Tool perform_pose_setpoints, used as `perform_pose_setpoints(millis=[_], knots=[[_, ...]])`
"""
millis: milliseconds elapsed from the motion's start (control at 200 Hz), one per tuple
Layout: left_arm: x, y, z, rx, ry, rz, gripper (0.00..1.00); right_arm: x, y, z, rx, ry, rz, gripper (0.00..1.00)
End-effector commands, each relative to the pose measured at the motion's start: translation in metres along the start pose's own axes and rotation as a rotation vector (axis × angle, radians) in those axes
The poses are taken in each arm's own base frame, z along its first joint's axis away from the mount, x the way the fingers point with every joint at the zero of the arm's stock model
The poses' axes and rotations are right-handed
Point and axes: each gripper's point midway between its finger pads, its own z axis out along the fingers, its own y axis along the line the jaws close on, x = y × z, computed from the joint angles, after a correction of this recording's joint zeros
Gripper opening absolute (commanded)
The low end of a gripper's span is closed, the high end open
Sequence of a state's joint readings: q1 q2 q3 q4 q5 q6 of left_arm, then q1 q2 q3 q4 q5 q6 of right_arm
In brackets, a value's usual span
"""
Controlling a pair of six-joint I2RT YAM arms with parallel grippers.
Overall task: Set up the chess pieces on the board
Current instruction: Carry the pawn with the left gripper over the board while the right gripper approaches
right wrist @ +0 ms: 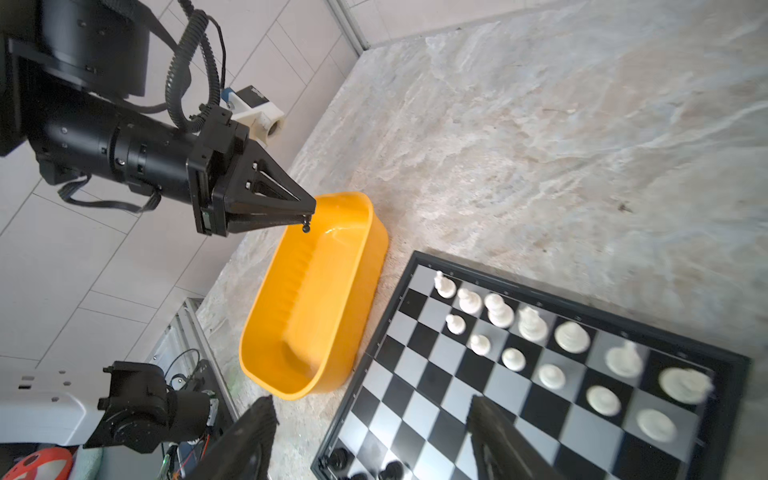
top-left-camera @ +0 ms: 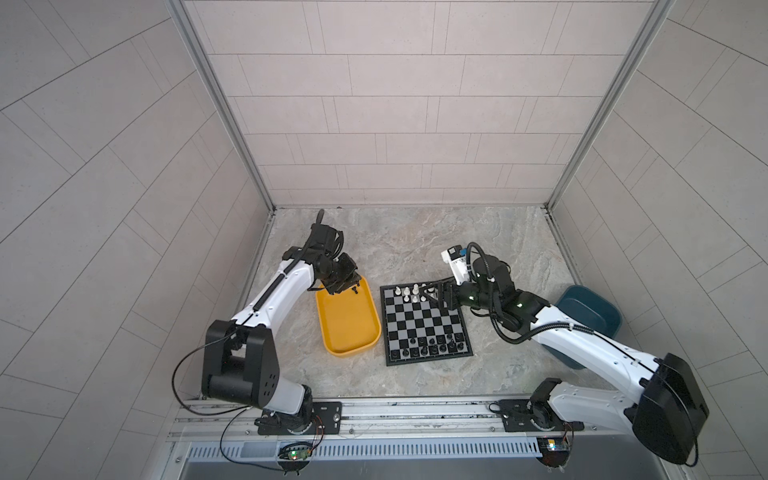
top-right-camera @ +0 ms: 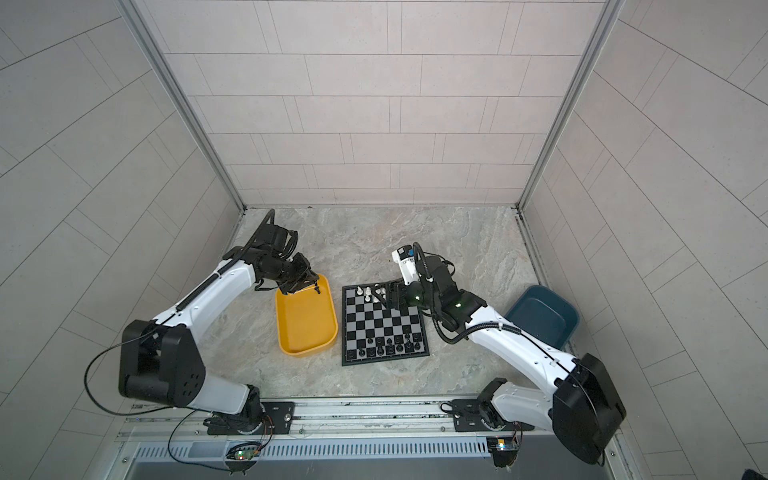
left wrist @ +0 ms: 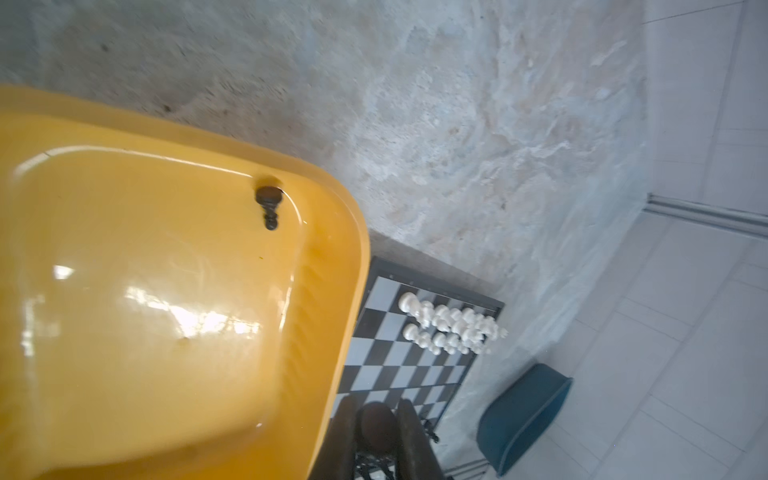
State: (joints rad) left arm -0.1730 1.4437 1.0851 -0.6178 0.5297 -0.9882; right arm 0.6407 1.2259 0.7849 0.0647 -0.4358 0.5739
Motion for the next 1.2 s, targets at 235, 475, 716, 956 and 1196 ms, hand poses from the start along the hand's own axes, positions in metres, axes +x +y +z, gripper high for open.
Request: perform_pose_setpoints(millis=[235, 475, 716, 956, 1196], knots=[[0.012, -0.054, -0.019, 0.393, -0.020, -0.369, 0.16, -0.036, 0.050, 0.066, -0.212, -0.170, 0.075, 0.67], [0.019, -0.072, -0.015, 0.492, 0.020, -0.388, 0.16, -0.050, 0.061, 0.092, -0.356, -0.226, 0.223, 0.60], [0.023, -0.074, -0.016, 0.504, 0.035, -0.386, 0.16, -0.060, 0.055, 0.104, -0.390, -0.245, 0.298, 0.51], [0.022, -0.075, -0.015, 0.527, 0.038, -0.393, 0.16, -0.068, 0.053, 0.107, -0.422, -0.262, 0.337, 0.38], [0.022, -0.076, -0.015, 0.542, 0.040, -0.403, 0.16, -0.068, 0.051, 0.113, -0.429, -0.256, 0.362, 0.35]])
